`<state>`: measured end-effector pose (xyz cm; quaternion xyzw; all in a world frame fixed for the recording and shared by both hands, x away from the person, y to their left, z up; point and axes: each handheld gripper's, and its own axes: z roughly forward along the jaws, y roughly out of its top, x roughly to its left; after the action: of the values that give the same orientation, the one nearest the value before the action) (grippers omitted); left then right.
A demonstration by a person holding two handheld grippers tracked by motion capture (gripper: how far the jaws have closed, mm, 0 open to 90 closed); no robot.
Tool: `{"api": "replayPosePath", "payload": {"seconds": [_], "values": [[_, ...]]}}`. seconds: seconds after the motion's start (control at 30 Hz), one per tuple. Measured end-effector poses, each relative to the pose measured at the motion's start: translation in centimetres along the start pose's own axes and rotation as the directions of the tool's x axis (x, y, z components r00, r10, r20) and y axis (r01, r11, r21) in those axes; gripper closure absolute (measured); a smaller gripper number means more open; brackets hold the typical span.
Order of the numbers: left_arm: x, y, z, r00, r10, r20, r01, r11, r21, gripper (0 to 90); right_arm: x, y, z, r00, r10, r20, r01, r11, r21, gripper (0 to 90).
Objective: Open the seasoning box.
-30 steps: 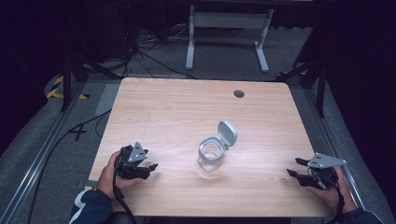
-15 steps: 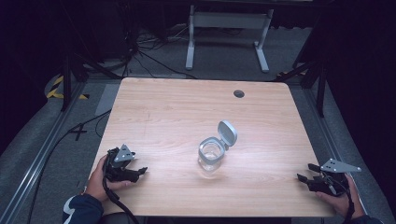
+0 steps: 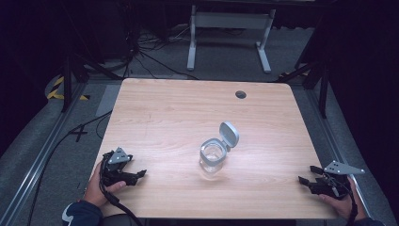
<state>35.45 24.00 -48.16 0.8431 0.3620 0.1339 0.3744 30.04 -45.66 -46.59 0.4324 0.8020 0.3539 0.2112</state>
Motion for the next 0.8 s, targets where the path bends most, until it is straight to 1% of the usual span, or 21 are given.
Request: {"api": "replayPosePath", "payload": {"seconds": [0.1, 0.17, 0.2, 0.27, 0.3, 0.33, 0.37, 0.47, 0.57, 0.6, 0.73, 0.8], "values": [[-0.07, 0.00, 0.01, 0.9999, 0.000, -0.010, 0.000, 1.0000, 0.000, 17.2, 0.04, 0.02, 0.02, 1.0000, 0.001, 0.001, -0.001, 1.000, 0.001, 27.0], [-0.14, 0.04, 0.02, 0.9999, 0.008, -0.015, -0.008, 0.9999, 0.009, 17.1, 0.04, 0.02, 0.03, 1.0000, 0.001, 0.000, -0.001, 1.000, 0.000, 27.0], [-0.05, 0.09, 0.01, 0.9993, 0.025, -0.028, -0.025, 0.9996, 0.011, 16.7, 0.03, 0.02, 0.03, 1.0000, 0.001, 0.000, -0.001, 1.000, 0.000, 27.0], [-0.21, 0.13, 0.04, 0.9997, 0.005, -0.023, -0.004, 0.9999, 0.016, 16.5, 0.03, 0.02, 0.03, 1.0000, 0.000, -0.001, 0.000, 1.000, 0.000, 26.9], [-0.28, 0.11, 0.13, 0.9998, -0.001, -0.022, 0.001, 0.9999, 0.011, 16.1, 0.03, 0.02, 0.04, 1.0000, 0.000, -0.001, 0.000, 1.000, 0.000, 27.0], [-0.31, 0.13, 0.13, 0.9997, 0.003, -0.026, -0.003, 0.9999, 0.017, 15.5, 0.03, 0.03, 0.04, 1.0000, 0.000, -0.001, 0.000, 1.000, 0.000, 27.0], [-0.25, 0.18, 0.09, 0.9992, 0.020, -0.034, -0.019, 0.9996, 0.022, 15.4, 0.03, 0.03, 0.04, 1.0000, 0.000, -0.002, 0.000, 1.000, 0.000, 27.0], [-0.37, 0.15, 0.18, 0.9994, 0.011, -0.033, -0.010, 0.9998, 0.016, 15.3, 0.03, 0.03, 0.04, 1.0000, 0.000, -0.002, 0.000, 1.000, 0.000, 26.9], [-0.36, 0.15, 0.18, 0.9994, 0.011, -0.033, -0.011, 0.9998, 0.016, 15.2, 0.04, 0.03, 0.09, 1.0000, 0.000, -0.002, 0.000, 1.000, -0.004, 26.9], [-0.29, 0.17, 0.16, 0.9991, 0.021, -0.038, -0.020, 0.9996, 0.018, 15.2, 0.03, 0.03, 0.10, 1.0000, -0.001, -0.002, 0.001, 1.000, -0.003, 26.9], [-0.37, 0.18, 0.18, 0.9994, 0.008, -0.035, -0.007, 0.9998, 0.020, 15.0, 0.01, 0.06, 0.12, 1.0000, -0.005, -0.005, 0.005, 1.000, -0.003, 26.8], [-0.36, 0.18, 0.18, 0.9993, 0.009, -0.037, -0.009, 0.9998, 0.018, 15.0, 0.01, 0.08, 0.14, 1.0000, -0.006, -0.006, 0.006, 1.000, -0.003, 26.8]]}}
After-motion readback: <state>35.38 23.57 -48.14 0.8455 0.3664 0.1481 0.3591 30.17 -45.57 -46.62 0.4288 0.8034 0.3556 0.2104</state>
